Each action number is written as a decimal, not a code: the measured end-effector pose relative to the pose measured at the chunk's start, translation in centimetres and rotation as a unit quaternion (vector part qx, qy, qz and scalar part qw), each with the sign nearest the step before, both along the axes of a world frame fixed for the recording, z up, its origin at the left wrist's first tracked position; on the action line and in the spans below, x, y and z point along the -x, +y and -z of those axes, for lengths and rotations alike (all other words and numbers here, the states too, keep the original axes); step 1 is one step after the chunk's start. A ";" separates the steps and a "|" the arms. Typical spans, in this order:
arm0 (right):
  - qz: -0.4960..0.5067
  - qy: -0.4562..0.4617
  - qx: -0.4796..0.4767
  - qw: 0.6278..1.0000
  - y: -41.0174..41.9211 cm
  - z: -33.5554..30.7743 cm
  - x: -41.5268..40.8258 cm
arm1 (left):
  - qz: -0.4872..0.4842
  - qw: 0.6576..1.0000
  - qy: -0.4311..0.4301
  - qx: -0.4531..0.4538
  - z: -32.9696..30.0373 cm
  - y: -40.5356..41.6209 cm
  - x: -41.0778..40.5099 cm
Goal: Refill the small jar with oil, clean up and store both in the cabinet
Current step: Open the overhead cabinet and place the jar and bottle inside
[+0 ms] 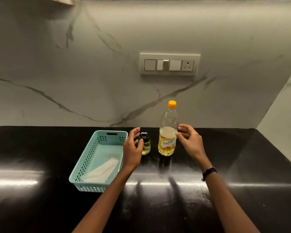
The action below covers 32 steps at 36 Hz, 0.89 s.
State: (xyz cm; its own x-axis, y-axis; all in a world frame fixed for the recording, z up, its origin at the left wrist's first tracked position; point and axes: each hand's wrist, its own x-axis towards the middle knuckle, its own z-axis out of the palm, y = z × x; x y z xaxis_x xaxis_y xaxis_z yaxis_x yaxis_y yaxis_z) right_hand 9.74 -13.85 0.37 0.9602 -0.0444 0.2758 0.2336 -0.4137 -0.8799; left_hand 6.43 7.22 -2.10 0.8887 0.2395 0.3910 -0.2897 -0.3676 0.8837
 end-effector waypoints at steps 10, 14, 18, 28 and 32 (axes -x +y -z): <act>-0.023 0.123 0.002 0.992 -0.4 6.9 -3.1 | -0.028 0.987 0.156 0.037 7.4 -0.3 -3.0; -0.040 0.157 -0.003 0.987 -0.4 9.0 -4.7 | -0.045 0.978 0.197 0.054 9.2 -0.7 -5.0; -0.043 0.153 -0.033 0.987 -0.1 10.9 -6.4 | -0.064 0.977 0.199 0.049 10.8 -1.1 -7.1; -0.053 0.124 -0.087 0.987 1.7 13.4 -8.1 | -0.122 0.976 0.167 0.074 12.0 -2.1 -9.9; -0.047 0.120 -0.098 0.987 2.2 14.0 -8.2 | -0.141 0.971 0.182 0.070 12.7 -2.2 -10.2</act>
State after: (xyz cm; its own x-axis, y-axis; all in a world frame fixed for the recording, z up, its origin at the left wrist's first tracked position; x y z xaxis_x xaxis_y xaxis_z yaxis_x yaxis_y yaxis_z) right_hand 17.90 -11.63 -13.58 0.9992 0.0184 0.0353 0.0384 -0.2165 -0.9755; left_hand 16.67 5.03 -14.83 0.8537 0.5207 0.0102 0.1448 -0.2561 0.9557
